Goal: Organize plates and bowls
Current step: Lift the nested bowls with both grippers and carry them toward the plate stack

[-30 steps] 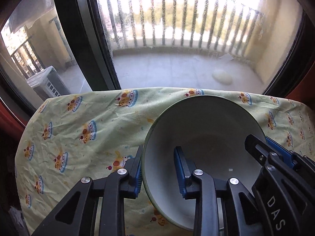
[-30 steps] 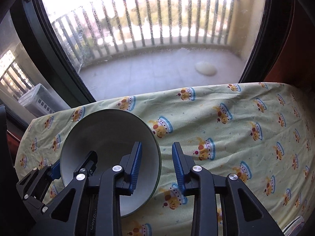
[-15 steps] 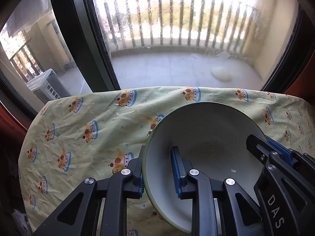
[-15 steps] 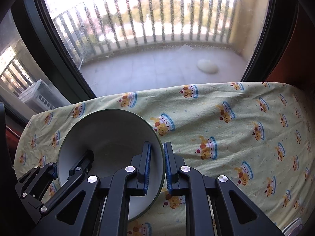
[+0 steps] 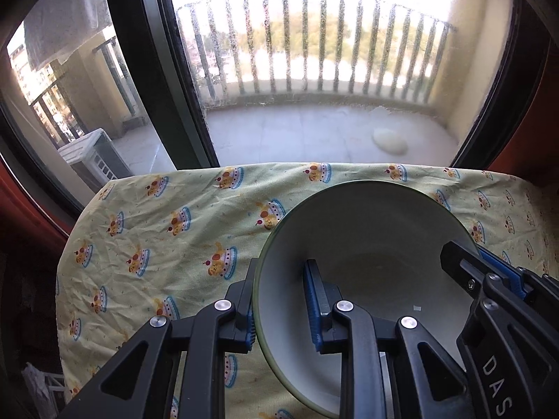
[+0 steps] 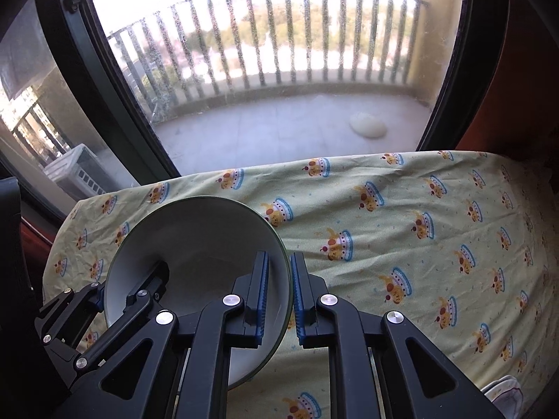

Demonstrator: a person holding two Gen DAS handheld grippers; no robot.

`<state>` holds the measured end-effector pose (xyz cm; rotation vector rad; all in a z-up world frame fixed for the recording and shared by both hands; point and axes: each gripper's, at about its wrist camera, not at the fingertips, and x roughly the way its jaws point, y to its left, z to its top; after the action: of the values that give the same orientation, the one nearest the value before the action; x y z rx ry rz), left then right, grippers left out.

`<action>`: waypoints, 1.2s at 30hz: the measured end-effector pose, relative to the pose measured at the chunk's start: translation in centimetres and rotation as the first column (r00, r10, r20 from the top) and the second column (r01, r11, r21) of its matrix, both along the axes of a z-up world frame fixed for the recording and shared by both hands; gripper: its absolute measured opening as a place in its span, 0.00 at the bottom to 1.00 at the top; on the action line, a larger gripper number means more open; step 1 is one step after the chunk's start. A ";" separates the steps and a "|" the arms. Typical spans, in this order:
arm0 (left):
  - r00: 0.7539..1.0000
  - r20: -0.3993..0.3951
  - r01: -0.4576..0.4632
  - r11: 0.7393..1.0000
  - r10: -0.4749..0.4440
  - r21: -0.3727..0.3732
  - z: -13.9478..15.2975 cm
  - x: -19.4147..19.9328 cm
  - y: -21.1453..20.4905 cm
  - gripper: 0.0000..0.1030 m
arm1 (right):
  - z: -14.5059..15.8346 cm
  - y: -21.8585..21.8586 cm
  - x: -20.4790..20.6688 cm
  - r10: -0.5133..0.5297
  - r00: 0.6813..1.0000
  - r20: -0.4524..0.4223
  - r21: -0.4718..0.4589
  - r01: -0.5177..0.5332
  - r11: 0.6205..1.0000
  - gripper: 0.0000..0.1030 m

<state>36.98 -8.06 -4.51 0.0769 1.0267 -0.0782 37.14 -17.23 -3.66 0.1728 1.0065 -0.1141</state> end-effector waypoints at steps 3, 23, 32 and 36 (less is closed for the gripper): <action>1.000 0.009 -0.009 1.000 0.009 0.004 1.0 -1.6 -0.3 0.21 | 1.1 -0.3 -1.5 0.010 1.000 0.009 0.001 -0.010 1.000 0.16; 0.993 0.099 -0.070 0.998 0.070 -0.005 6.8 -15.1 -3.5 0.21 | 7.4 -3.8 -15.2 0.075 0.991 0.112 -0.001 -0.076 0.997 0.16; 0.991 0.093 -0.094 0.996 0.095 -0.014 6.7 -20.0 -4.3 0.21 | 7.3 -5.0 -20.6 0.118 0.987 0.113 -0.013 -0.117 0.993 0.16; 0.991 0.092 -0.094 0.996 0.094 -0.009 6.5 -22.0 -4.7 0.21 | 7.2 -5.3 -22.8 0.135 0.984 0.116 -0.015 -0.134 0.991 0.16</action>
<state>14.97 -12.72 2.04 0.0275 0.9368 0.0089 14.37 -22.51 3.53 0.1030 0.8980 0.0157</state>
